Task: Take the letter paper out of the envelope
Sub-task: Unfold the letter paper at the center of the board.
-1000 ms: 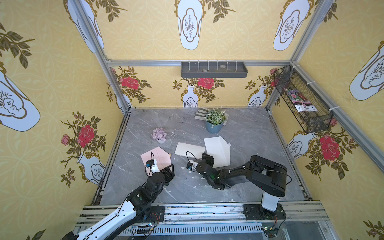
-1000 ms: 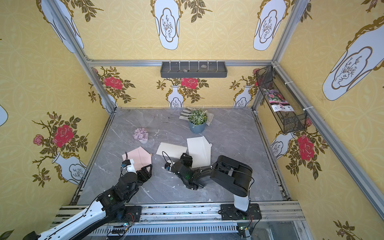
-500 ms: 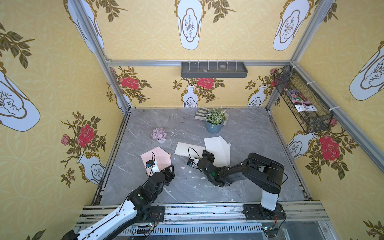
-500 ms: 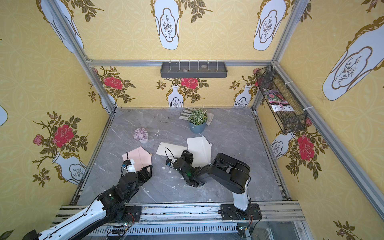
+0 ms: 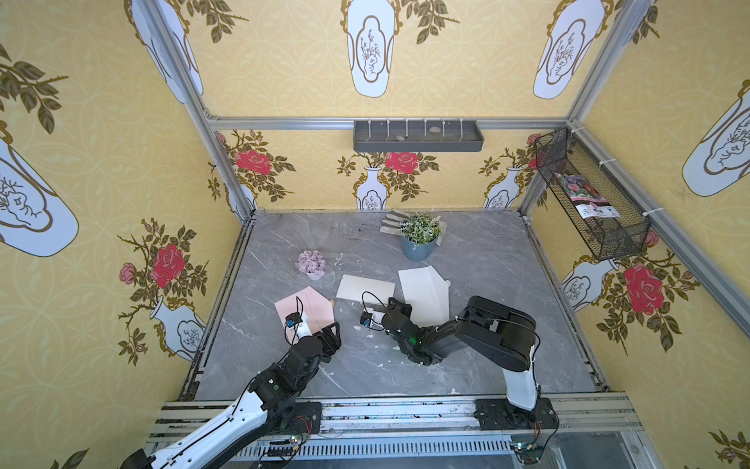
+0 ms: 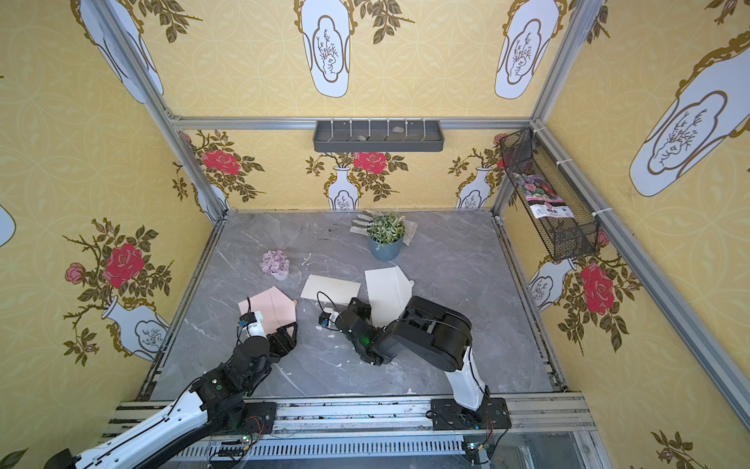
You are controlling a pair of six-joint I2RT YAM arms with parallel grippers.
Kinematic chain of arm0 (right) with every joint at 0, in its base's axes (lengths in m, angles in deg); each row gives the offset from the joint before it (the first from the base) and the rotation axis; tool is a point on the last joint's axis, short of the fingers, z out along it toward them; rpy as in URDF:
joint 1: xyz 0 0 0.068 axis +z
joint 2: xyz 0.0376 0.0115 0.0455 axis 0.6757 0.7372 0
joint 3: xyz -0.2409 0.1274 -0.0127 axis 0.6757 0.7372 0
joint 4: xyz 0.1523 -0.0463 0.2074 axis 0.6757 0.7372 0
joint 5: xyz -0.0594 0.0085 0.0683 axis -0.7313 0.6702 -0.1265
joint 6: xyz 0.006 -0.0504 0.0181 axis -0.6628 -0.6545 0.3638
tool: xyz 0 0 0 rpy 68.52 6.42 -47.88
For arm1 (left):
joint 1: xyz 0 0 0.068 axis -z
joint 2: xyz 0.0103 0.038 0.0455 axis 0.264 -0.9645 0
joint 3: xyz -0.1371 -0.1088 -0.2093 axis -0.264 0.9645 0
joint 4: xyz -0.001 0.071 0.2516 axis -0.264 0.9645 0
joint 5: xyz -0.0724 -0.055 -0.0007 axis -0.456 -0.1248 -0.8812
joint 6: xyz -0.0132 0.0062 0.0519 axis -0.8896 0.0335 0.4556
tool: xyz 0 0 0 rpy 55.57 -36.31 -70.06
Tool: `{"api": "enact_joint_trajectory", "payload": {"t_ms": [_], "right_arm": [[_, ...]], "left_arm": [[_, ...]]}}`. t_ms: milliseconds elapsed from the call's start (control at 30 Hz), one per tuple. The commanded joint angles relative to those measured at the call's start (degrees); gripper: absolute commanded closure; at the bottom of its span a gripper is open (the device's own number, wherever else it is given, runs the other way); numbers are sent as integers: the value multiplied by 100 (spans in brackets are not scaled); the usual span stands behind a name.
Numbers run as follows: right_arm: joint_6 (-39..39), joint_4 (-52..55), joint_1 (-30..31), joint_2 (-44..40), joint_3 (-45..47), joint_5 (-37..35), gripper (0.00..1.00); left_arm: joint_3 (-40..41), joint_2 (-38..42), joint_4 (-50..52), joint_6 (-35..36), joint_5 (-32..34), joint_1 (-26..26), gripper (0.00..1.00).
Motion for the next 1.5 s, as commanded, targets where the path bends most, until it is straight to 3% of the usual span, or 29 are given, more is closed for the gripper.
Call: {"api": "enact_joint_trajectory", "payload": {"t_ms": [0, 133, 367, 533, 600, 933, 1267, 1467], "right_arm": [[62, 36, -1, -13, -45, 89, 90], [129, 166, -8, -20, -92, 142, 100], [823, 1202, -89, -285, -343, 611, 100], [2651, 4223, -838, -741, -1377, 2592, 100], [2936, 4632, -1049, -837, -1514, 3062, 100], [3931, 5854, -1396, -1259, -1916, 4982, 100], [5235, 6346, -1606, -2345, -2014, 6276, 100], [5876, 5995, -1754, -2698, -1340, 6837, 100]], "left_arm": [[72, -5, 497, 17, 7, -4, 28], [95, -22, 487, 14, 13, -4, 28], [112, 4, 519, -6, -18, -4, 28], [143, 121, 591, -41, -16, -4, 28], [168, 175, 585, -66, -19, -4, 28], [123, 134, 580, -12, -54, -4, 28], [43, -95, 367, 3, -107, -4, 29], [35, -56, 330, 21, -143, -4, 29]]}}
